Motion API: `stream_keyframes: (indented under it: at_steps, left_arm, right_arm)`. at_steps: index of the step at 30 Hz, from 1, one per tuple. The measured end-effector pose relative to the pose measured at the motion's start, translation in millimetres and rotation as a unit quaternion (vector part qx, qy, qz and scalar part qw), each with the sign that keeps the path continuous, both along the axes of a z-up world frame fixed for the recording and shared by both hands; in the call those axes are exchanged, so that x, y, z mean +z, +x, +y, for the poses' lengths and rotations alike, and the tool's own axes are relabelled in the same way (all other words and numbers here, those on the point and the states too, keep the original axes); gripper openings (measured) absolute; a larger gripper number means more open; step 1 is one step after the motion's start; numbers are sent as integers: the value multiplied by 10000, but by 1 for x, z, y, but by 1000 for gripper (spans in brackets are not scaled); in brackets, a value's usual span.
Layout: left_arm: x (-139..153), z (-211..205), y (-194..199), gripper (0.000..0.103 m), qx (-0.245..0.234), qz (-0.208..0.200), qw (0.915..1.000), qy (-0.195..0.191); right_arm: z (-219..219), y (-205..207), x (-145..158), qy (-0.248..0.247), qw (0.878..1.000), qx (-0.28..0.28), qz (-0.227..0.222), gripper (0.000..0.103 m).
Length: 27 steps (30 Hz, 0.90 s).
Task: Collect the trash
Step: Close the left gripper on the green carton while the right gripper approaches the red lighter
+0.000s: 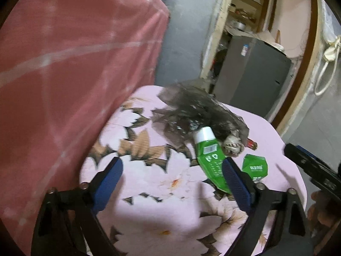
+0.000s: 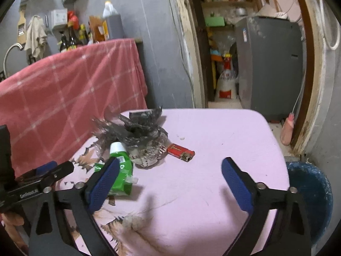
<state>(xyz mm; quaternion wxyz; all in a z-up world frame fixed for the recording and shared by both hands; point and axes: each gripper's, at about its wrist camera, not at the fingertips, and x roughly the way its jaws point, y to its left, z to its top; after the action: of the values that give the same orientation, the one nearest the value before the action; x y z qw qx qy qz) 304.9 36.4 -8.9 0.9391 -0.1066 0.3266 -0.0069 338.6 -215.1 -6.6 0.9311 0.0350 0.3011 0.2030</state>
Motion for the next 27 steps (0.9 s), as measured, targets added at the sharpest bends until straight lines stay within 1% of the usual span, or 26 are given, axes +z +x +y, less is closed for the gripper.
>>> stream_keyframes:
  at_steps: [1, 2, 4, 5, 7, 8, 9, 13, 16, 18, 22, 25, 27]
  left_arm:
    - [-2, -2, 4, 77, -94, 72, 9999, -18]
    - [-3, -4, 7, 69, -163, 138, 9998, -39]
    - [-6, -7, 14, 63, -309, 274, 9990, -139]
    - [-7, -9, 17, 58, -367, 332, 9986, -192]
    - [-9, -11, 24, 52, -489, 447, 9974, -273]
    - [-10, -13, 26, 47, -532, 489, 9970, -289]
    - [-11, -14, 30, 43, -582, 537, 9964, -303]
    - [-16, -14, 43, 41, -673, 727, 9942, -429]
    - [-14, -11, 48, 39, -714, 735, 9937, -460]
    - [-14, -9, 51, 39, -780, 752, 9928, -515]
    - [-13, -12, 59, 38, -926, 765, 9909, -612]
    - [-13, -14, 65, 38, -998, 765, 9901, -632]
    - [-13, -16, 68, 31, -1002, 775, 9900, -626]
  right_arm:
    - [1, 3, -1, -75, 10000, 12, 48, 85]
    - [1, 8, -3, -142, 9998, 44, 103, 84]
    - [1, 17, -7, -264, 9993, 102, 233, 80]
    - [1, 23, -9, -325, 9989, 146, 314, 76]
    - [1, 35, -14, -427, 9976, 248, 485, 73]
    - [1, 41, -16, -478, 9968, 298, 565, 71]
    - [2, 47, -18, -514, 9961, 363, 624, 68]
    - [11, 67, -26, -729, 9921, 610, 819, 64]
    - [19, 79, -33, -925, 9879, 817, 936, 60]
    - [23, 86, -37, -1018, 9857, 918, 976, 54]
    - [27, 98, -40, -1048, 9823, 1092, 1106, 44]
    - [30, 102, -40, -1051, 9794, 1250, 1190, 43]
    - [33, 103, -40, -1153, 9779, 1265, 1199, 41]
